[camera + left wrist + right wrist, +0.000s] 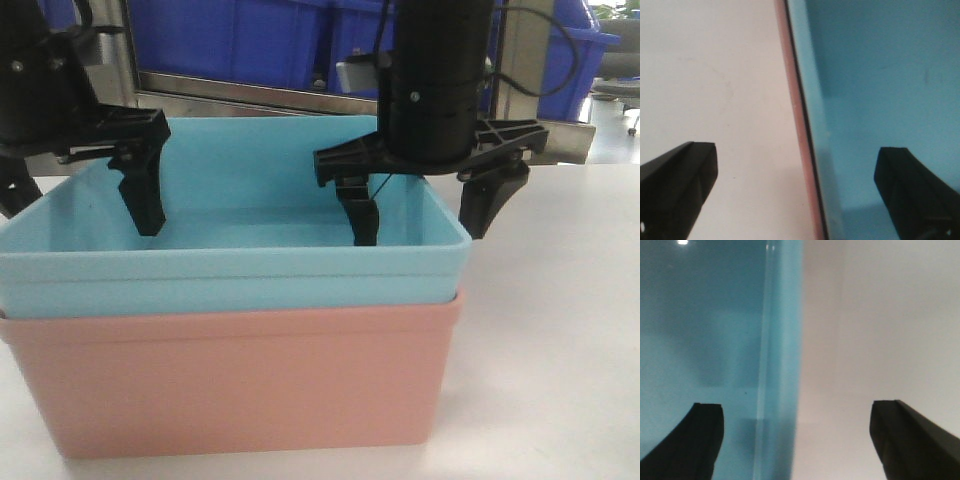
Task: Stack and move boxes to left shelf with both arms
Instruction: 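Lower both grippers onto opposite walls of the stacked bins, then close both grippers on the bin walls and lift the stack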
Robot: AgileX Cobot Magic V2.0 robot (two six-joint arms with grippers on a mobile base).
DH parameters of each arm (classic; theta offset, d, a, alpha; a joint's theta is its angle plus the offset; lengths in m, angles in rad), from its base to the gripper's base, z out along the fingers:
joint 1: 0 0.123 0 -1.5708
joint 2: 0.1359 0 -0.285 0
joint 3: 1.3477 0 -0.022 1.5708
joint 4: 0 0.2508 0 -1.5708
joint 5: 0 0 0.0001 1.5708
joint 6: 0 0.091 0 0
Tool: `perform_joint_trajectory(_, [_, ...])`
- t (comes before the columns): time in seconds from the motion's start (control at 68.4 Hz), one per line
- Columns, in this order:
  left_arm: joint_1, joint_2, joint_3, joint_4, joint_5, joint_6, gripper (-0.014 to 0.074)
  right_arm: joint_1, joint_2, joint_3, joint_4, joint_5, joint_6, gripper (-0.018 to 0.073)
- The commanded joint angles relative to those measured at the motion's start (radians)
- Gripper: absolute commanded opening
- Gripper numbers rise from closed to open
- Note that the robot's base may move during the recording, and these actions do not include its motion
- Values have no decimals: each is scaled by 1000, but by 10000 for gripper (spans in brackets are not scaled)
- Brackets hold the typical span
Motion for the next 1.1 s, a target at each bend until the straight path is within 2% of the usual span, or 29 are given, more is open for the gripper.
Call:
perform_joint_trajectory(0.0, [-6,-20,-35,-9,-31,-15,532,-5,-20,-30,-19,-28,-11,623])
perform_joint_trajectory(0.117, [-6,-1,-35,-9,-35,-17,526,-5,-9,-30,-19,-33,-12,606])
perform_joint_trajectory(0.234, [-6,4,-35,-11,-45,-17,440,-5,-11,-30,-19,-50,-12,482])
perform_joint_trajectory(0.395, [-6,4,-35,-11,-46,-17,171,-5,-12,-30,-19,-54,-12,207])
perform_joint_trajectory(0.497, [-6,4,-35,-11,-46,-17,-25,-5,-12,-30,-19,-54,-12,84])
perform_joint_trajectory(0.541, [-6,4,-35,-11,-46,-17,1,-5,-12,-30,-20,-54,-12,41])
perform_joint_trajectory(0.731, [-6,4,-35,-15,-46,-20,-3,-5,-16,-32,-23,-53,-12,56])
perform_joint_trajectory(0.862, [-6,-5,-35,-15,-36,-97,-3,-5,-40,-32,-24,-47,-11,56])
perform_joint_trajectory(1.082, [-6,-78,-35,-15,6,-139,-3,-5,-126,-32,-45,-44,-11,56])
